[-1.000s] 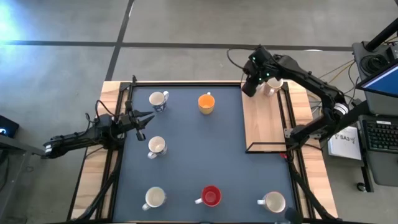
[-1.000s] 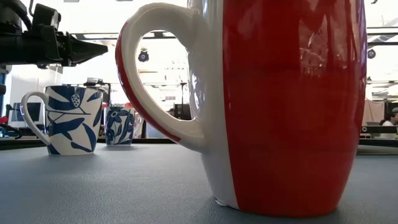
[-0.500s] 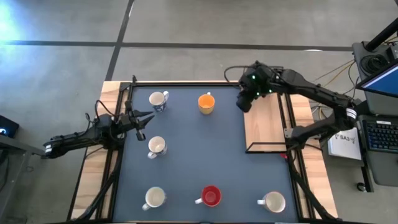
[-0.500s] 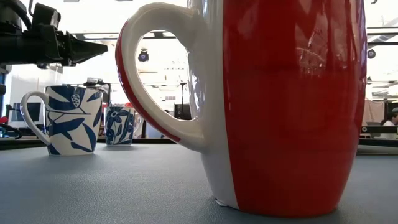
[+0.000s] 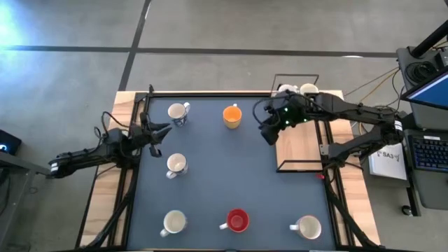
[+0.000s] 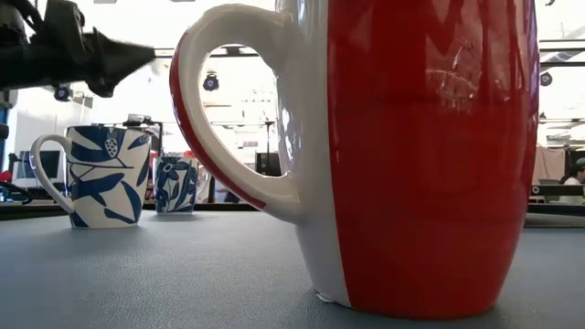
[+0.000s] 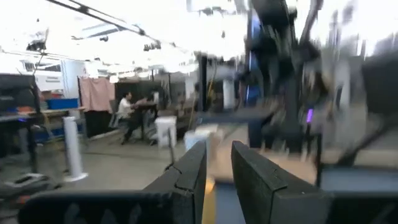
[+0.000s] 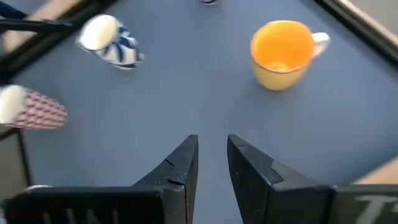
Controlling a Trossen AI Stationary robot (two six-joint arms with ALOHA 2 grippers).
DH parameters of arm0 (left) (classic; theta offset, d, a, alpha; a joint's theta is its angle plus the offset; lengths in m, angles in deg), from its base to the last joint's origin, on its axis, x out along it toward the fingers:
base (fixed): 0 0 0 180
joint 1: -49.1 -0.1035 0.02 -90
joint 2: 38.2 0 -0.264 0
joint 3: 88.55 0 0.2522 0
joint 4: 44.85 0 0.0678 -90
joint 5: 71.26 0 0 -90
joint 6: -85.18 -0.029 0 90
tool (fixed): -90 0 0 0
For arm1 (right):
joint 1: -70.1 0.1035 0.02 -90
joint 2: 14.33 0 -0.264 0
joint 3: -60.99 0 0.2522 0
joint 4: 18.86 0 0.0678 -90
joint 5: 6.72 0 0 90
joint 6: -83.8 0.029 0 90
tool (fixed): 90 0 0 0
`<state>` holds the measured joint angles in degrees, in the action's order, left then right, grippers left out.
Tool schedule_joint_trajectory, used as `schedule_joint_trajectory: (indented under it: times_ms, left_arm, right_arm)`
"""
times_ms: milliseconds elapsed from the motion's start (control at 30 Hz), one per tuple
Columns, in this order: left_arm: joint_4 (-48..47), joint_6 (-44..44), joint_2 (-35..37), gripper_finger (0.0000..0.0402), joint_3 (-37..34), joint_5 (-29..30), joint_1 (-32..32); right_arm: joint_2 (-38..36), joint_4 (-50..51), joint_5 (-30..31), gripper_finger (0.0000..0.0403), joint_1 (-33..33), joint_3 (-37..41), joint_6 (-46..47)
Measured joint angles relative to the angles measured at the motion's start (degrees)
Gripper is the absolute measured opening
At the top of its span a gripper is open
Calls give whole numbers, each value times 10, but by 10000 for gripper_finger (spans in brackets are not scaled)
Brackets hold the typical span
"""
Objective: Place coffee mugs
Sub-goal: Move the dark blue cup to the center of the table
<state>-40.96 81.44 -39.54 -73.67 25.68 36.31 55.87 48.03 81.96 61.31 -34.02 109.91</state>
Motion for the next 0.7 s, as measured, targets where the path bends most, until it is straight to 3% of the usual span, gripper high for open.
schedule_joint_trajectory:
  times_ms: [133, 267, 433, 567, 700]
  left_arm:
    - [62, 46, -20, 59, 0, -4, 0]
    - [38, 105, -64, 59, 16, -9, 0]
    - [-59, 144, -159, 59, 100, -22, 0]
    - [-171, 144, -227, 59, 179, 20, 0]
    - [-335, 258, -289, 59, 262, 8, 1]
  right_arm:
    - [0, -8, 12, 76, 26, 0, 10]
    - [0, -7, 29, 71, 35, 0, 10]
    - [0, -7, 30, 72, 34, 0, 9]
    - [0, 13, 30, 77, 34, 0, 0]
    - [0, 53, 30, 75, 34, 0, 3]
